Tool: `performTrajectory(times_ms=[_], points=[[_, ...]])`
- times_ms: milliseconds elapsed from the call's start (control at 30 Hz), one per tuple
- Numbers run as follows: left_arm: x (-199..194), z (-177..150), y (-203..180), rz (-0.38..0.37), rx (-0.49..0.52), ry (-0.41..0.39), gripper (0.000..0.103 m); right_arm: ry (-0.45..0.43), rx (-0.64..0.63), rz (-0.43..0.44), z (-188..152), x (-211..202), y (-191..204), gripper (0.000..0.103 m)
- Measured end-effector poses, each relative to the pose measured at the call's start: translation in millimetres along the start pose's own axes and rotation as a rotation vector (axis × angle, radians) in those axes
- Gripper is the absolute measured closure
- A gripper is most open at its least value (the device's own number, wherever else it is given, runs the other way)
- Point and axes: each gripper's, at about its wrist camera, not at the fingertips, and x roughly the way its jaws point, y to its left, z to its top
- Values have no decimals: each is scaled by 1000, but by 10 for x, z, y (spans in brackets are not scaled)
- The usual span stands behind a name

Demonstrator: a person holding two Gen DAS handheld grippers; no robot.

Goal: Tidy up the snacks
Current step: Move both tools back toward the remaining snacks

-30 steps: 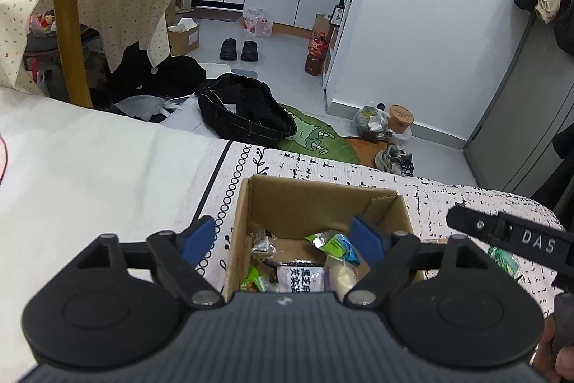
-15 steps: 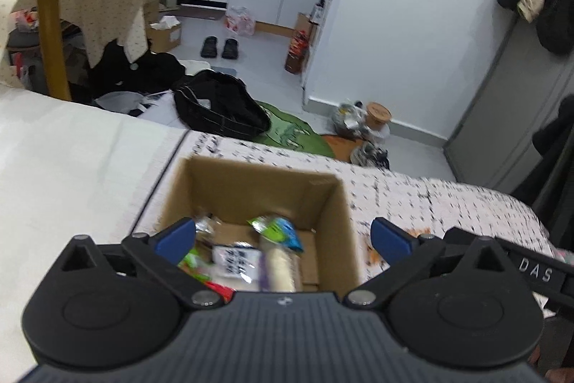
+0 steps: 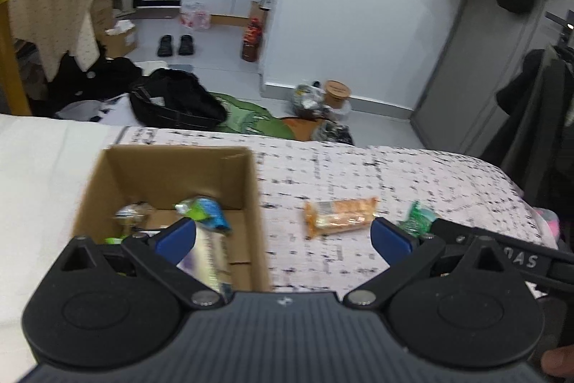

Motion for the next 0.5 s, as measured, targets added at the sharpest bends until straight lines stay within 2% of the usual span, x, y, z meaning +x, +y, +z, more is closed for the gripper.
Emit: performTrajectory(times_ms=[200,500], points=[[49,-10,-212,-20,44,7,0,-7,32,-28,-6,-20,-201,0],[152,48,-372,-14,53,8,0,-8,63,-52,16,-12,-493,0]])
